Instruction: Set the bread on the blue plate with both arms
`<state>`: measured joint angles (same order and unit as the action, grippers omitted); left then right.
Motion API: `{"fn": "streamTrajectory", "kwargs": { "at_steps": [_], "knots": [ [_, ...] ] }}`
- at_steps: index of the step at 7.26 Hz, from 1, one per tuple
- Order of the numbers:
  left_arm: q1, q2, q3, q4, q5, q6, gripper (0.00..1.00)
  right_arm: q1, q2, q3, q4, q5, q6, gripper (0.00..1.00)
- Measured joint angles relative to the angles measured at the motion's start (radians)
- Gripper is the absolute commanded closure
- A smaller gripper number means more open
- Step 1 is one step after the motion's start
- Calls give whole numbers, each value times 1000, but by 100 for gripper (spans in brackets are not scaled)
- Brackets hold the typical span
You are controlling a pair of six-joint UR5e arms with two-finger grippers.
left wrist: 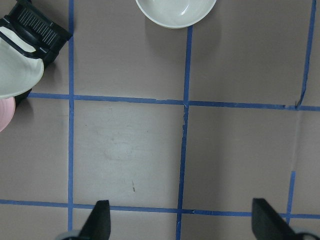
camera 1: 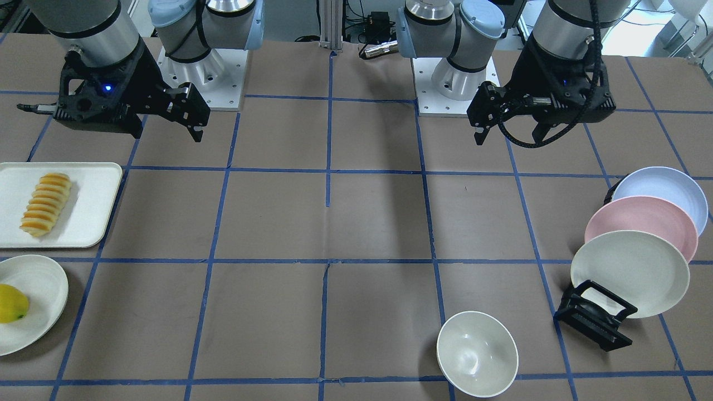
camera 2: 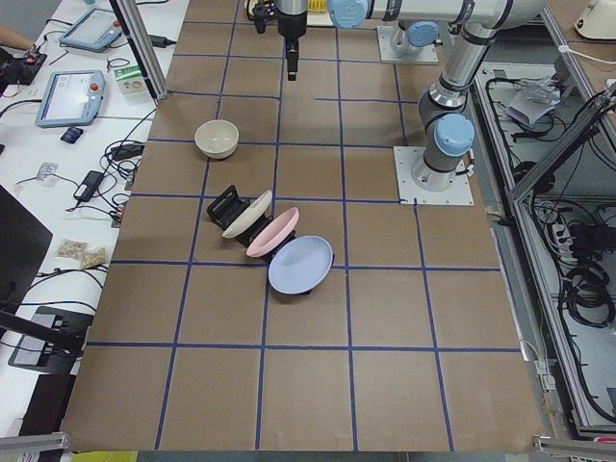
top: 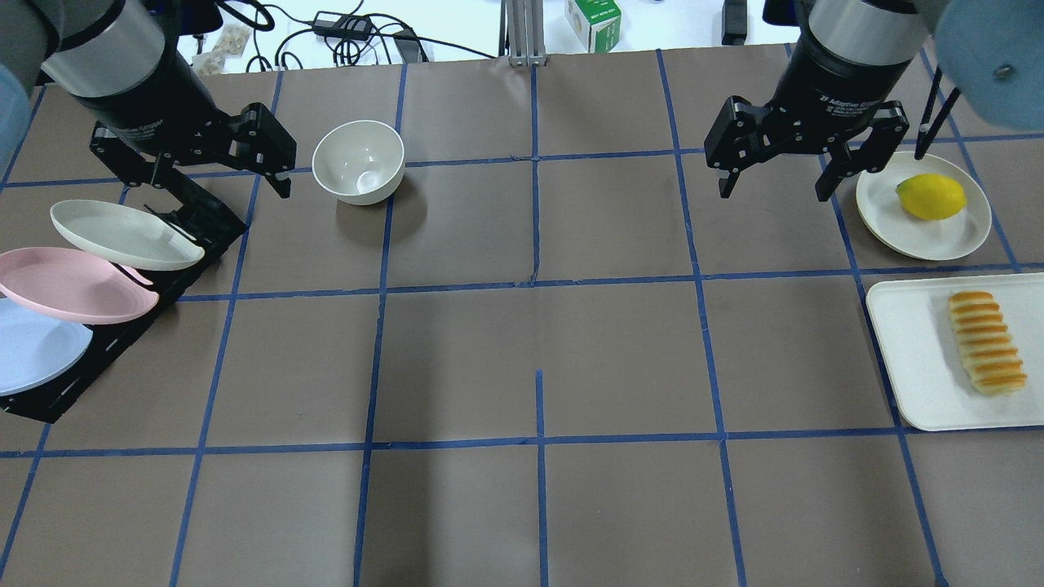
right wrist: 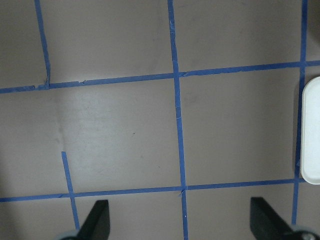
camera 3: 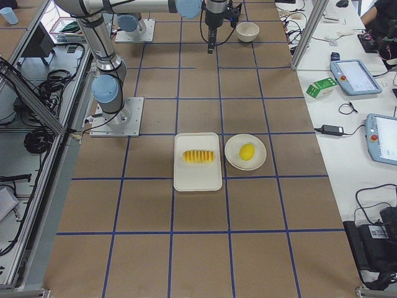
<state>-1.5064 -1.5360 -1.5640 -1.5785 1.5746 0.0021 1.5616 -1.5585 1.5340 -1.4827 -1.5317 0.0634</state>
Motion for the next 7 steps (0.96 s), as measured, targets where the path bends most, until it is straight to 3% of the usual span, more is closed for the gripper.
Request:
{"fn": "streamTrajectory", "kwargs": {
  "at_steps": [5,7],
  "knots": [
    [20,8,-1,35,1,27,0,-1,1,0,0,4,-2,0],
    [98,16,12,51,-3,103,0,0,0,-1,-1,6,-1,0]
  ]
}}
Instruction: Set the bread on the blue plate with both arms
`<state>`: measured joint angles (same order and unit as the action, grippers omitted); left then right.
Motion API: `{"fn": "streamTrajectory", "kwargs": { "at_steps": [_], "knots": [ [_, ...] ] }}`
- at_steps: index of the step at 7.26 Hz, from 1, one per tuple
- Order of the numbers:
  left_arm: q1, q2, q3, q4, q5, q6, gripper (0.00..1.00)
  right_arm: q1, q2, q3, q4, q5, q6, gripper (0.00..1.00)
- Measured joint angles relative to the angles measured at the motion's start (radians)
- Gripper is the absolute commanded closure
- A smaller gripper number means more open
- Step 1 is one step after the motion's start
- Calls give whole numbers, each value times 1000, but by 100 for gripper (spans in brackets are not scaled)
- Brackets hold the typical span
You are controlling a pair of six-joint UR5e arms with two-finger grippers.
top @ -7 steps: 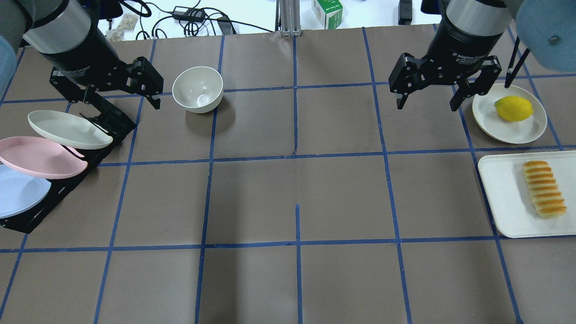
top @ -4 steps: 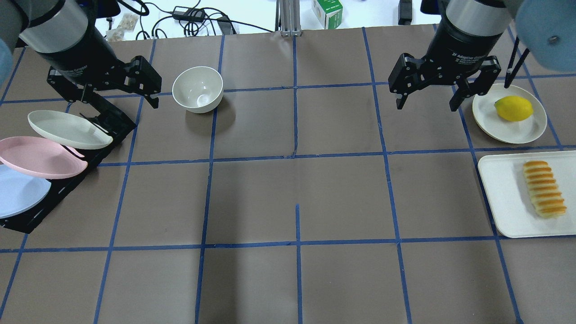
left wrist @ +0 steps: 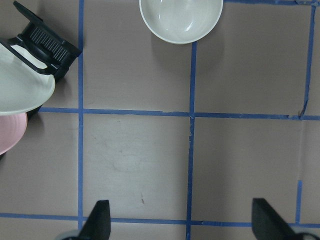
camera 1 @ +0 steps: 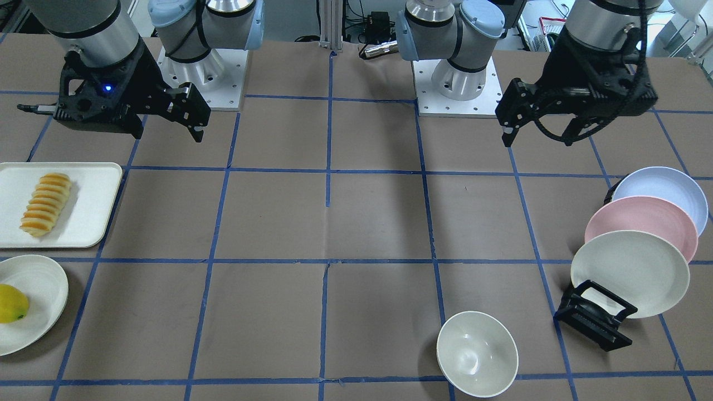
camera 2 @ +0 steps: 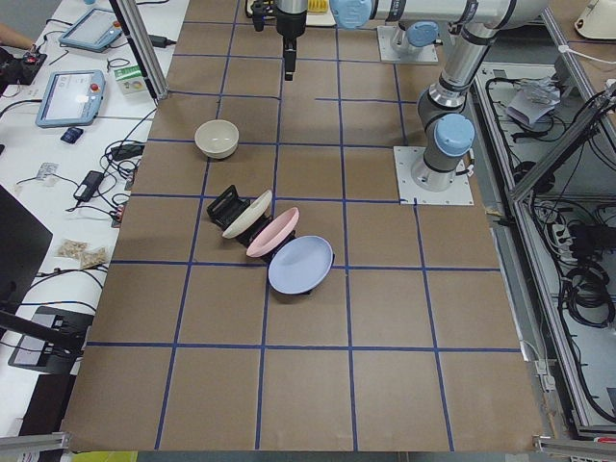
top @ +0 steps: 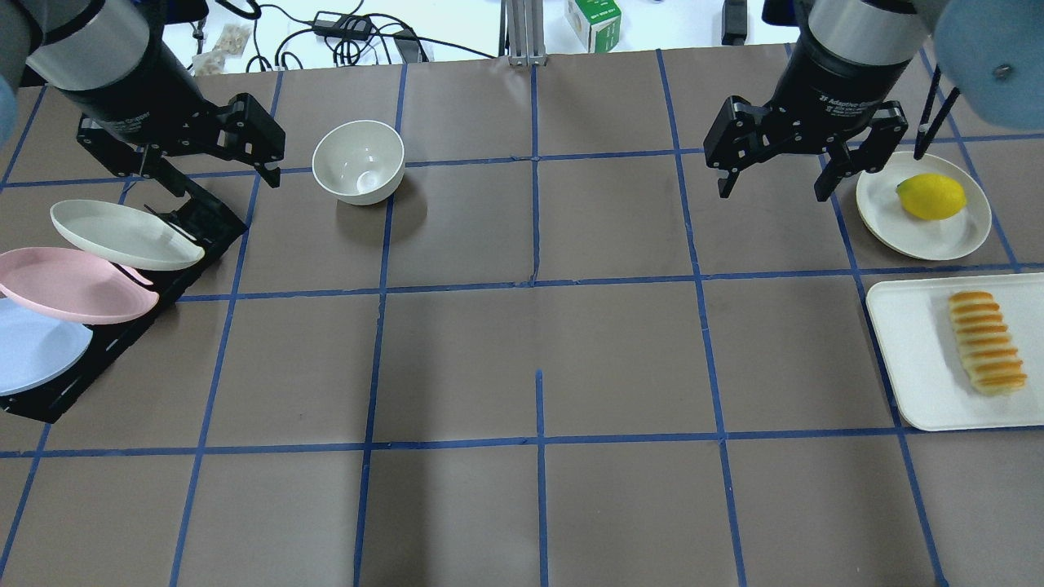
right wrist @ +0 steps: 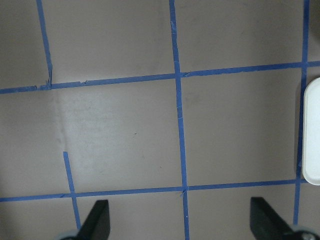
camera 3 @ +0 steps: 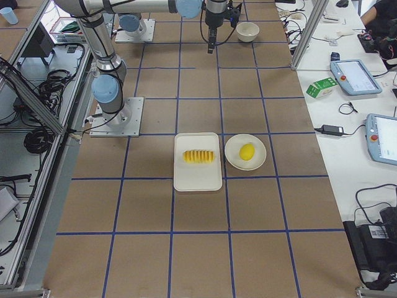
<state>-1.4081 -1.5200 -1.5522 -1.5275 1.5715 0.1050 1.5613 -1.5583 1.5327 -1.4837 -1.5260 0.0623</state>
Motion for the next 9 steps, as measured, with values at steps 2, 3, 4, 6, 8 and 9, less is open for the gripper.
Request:
{"fn": "streamTrajectory", "kwargs": {
  "at_steps": [2,3,4,6,8,9],
  "knots": [
    [151,1,-7,8,1,19,0,-16,4,1,-4,-7,-11,0],
    [252,-9,-11,9,2,24,0,-52,7,2,-6,-11,-20,0],
    [370,-24,-16,10,4,40,0,-117,9,6,-6,-13,-49,0],
    [599,-72,-33,27,10,92,0,-263,17,36,-11,-20,-156,0],
    [753,-128,-42,94,11,127,0,-383,51,85,-71,-78,-198,0],
    [800,-155,-45,117,10,133,0,-413,73,117,-128,-130,-216,0]
  ]
}}
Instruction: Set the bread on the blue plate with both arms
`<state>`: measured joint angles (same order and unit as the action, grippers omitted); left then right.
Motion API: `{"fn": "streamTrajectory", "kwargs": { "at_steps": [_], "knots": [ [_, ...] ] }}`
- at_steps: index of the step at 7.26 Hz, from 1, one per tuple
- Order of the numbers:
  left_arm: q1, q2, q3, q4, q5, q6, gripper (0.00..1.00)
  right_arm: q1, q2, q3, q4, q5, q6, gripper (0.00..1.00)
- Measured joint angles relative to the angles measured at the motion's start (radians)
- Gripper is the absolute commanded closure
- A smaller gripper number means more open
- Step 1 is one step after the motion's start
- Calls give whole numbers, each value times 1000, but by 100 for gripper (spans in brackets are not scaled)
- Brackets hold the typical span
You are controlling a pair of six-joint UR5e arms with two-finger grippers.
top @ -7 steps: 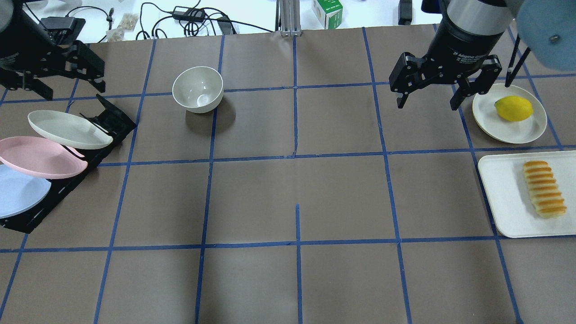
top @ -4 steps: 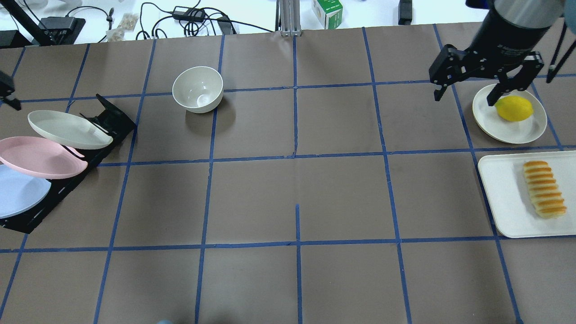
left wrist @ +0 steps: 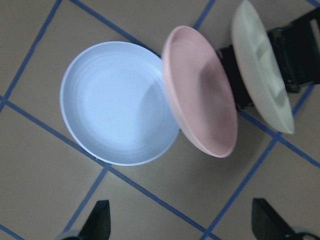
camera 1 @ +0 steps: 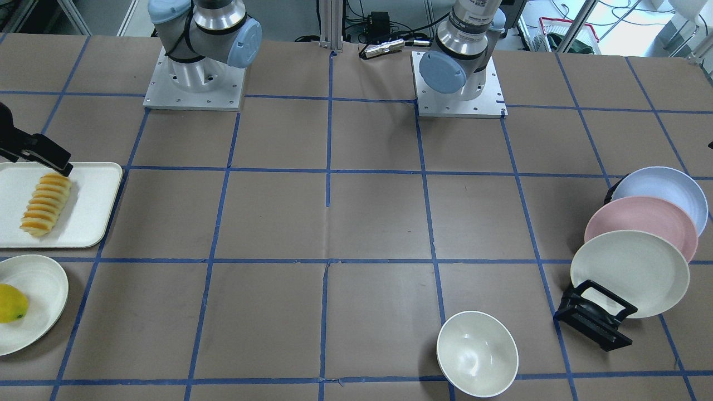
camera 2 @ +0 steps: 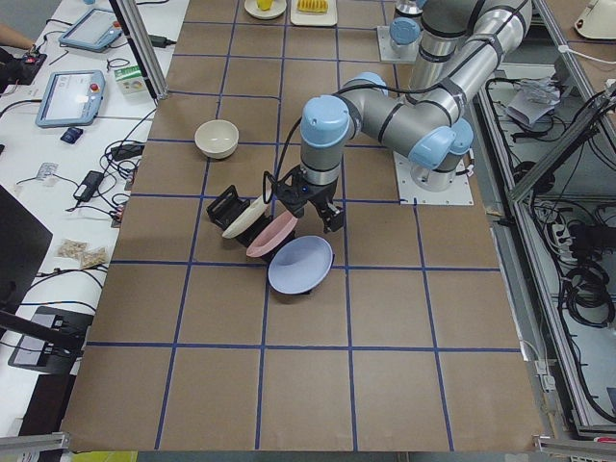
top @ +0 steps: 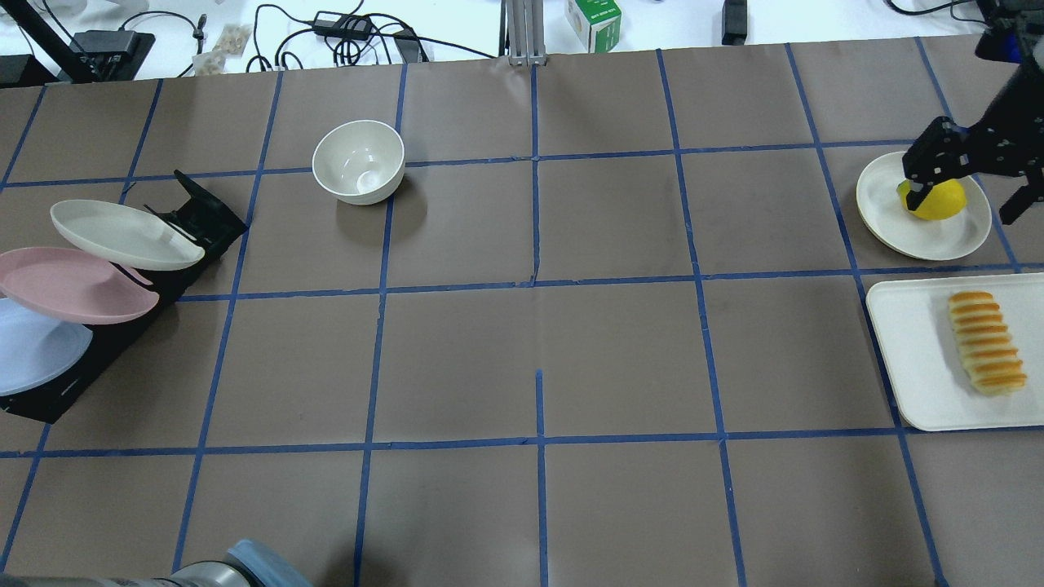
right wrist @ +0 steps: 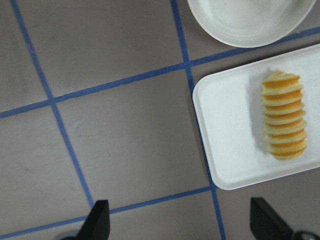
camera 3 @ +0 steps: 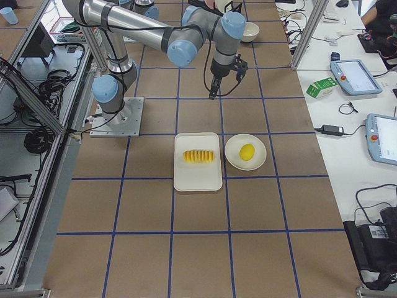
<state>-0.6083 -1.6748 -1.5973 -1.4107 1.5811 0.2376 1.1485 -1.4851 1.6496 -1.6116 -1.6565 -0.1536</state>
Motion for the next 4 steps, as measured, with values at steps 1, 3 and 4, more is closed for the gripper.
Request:
{"fn": "streamTrajectory", "kwargs": {
  "at_steps": [1,3,4],
  "knots": [
    [33,-34,-13,42,-5,3,0,-16,19,37,-61,-44,-27,0],
    [55,-102,-75,201,-4,59,0,-68,40,110,-175,-68,-51,0],
    [56,-127,-111,250,0,100,4,-100,56,147,-224,-66,-55,0]
  ]
}}
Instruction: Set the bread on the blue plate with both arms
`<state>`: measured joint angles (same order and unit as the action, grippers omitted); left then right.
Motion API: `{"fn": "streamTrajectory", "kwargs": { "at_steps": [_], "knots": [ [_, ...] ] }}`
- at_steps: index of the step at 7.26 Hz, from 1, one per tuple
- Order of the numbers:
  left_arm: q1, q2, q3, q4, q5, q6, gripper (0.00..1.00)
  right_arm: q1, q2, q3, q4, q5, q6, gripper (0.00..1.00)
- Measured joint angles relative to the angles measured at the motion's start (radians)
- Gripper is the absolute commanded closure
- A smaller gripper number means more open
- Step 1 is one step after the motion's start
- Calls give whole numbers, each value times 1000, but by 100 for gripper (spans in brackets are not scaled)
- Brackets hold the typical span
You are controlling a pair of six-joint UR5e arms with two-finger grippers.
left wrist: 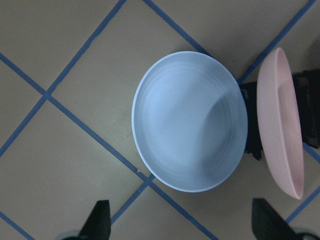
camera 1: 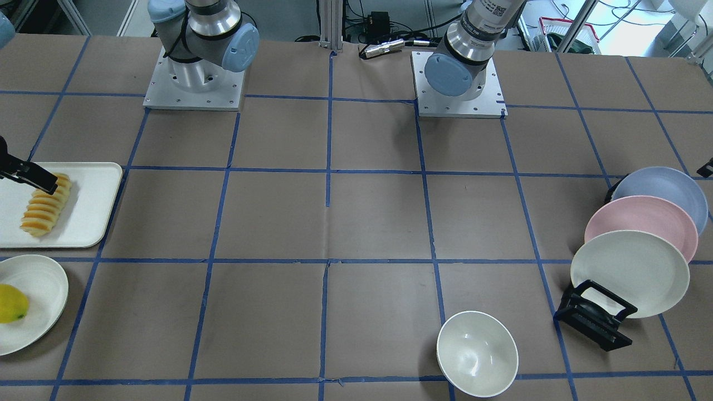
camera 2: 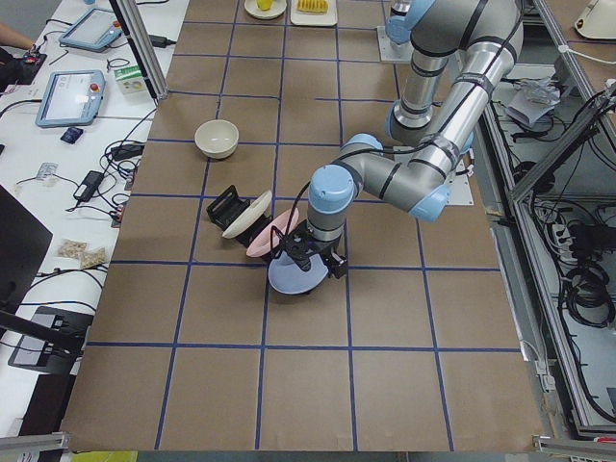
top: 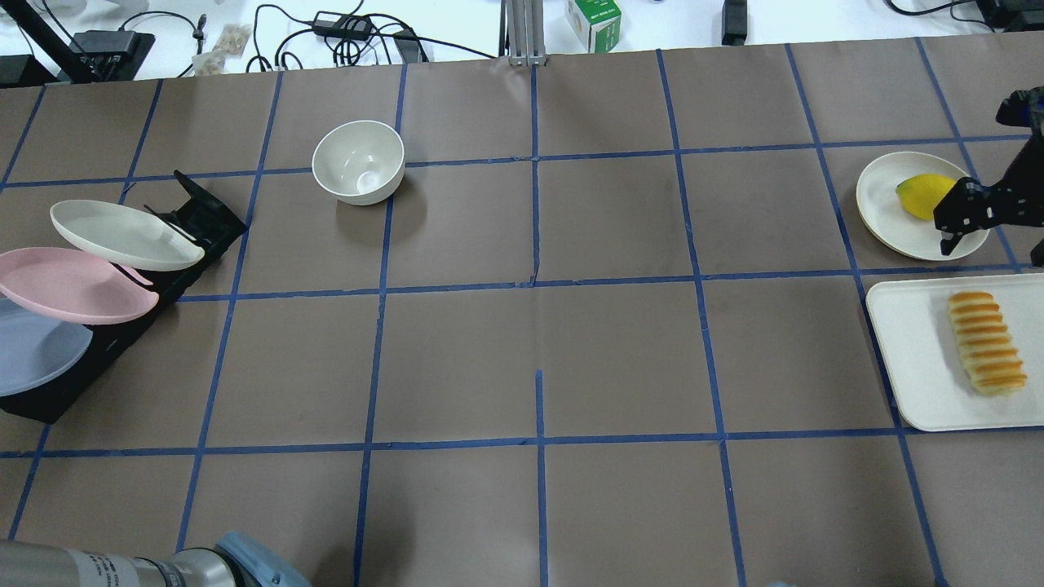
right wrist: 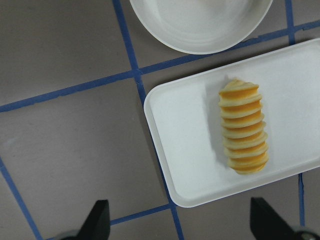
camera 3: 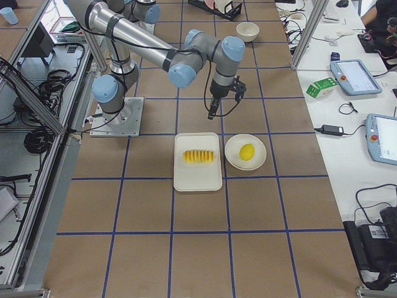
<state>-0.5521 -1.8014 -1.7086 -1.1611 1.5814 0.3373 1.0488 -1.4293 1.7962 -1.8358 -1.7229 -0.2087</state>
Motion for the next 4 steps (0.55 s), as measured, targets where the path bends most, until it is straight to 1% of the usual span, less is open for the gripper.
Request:
{"fn": "streamTrajectory", "kwargs": {
  "at_steps": [1,3,4],
  "knots": [
    [0,-15,-19,21,15,28,3,-25,19,31,-50,2,-26,0],
    [-2,-44,-28,32,81,52,5,-65,66,66,-141,5,-139,0],
    [-3,-61,-28,33,95,54,12,-89,86,73,-164,5,-185,0]
  ]
}}
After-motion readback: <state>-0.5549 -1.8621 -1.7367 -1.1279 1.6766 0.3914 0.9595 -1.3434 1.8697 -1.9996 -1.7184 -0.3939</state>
